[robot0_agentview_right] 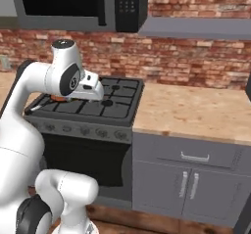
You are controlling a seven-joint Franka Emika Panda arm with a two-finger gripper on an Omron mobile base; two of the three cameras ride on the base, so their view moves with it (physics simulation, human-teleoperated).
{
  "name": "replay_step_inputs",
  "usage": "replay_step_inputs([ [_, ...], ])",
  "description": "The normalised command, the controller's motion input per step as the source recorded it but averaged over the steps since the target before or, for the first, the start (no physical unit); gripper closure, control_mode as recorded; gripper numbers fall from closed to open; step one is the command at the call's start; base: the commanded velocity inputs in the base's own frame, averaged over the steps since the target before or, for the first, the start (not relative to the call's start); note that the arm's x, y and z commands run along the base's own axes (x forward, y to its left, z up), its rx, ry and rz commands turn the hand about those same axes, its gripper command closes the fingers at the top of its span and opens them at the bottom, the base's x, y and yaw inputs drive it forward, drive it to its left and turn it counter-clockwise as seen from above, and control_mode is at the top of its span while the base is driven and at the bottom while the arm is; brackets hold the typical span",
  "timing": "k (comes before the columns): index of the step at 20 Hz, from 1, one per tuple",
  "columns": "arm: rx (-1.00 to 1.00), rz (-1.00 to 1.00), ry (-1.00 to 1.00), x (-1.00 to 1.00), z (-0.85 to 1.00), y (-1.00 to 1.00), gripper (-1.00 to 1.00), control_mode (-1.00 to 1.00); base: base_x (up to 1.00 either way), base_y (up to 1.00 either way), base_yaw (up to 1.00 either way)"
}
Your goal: Retrieve the fish from the fridge and place it on the saucepan with marinade on the stove.
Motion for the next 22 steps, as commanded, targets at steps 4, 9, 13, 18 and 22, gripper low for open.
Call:
replay_step_inputs([
  [4,0.00,0.00,0.00,0.00,0.00,0.00,-1.00,1.00,-0.40,-1.00,0.00],
  [9,0.00,0.00,0.00,0.00,0.00,0.00,-1.00,1.00,-0.32,-1.00,0.00],
  [13,0.00,0.00,0.00,0.00,0.00,0.00,-1.00,1.00,-0.24,-1.00,-0.01],
  [18,0.00,0.00,0.00,0.00,0.00,0.00,-1.00,1.00,-0.33,-1.00,-0.03],
  [22,0.00,0.00,0.00,0.00,0.00,0.00,-1.00,1.00,-0.25,-1.00,-0.04],
])
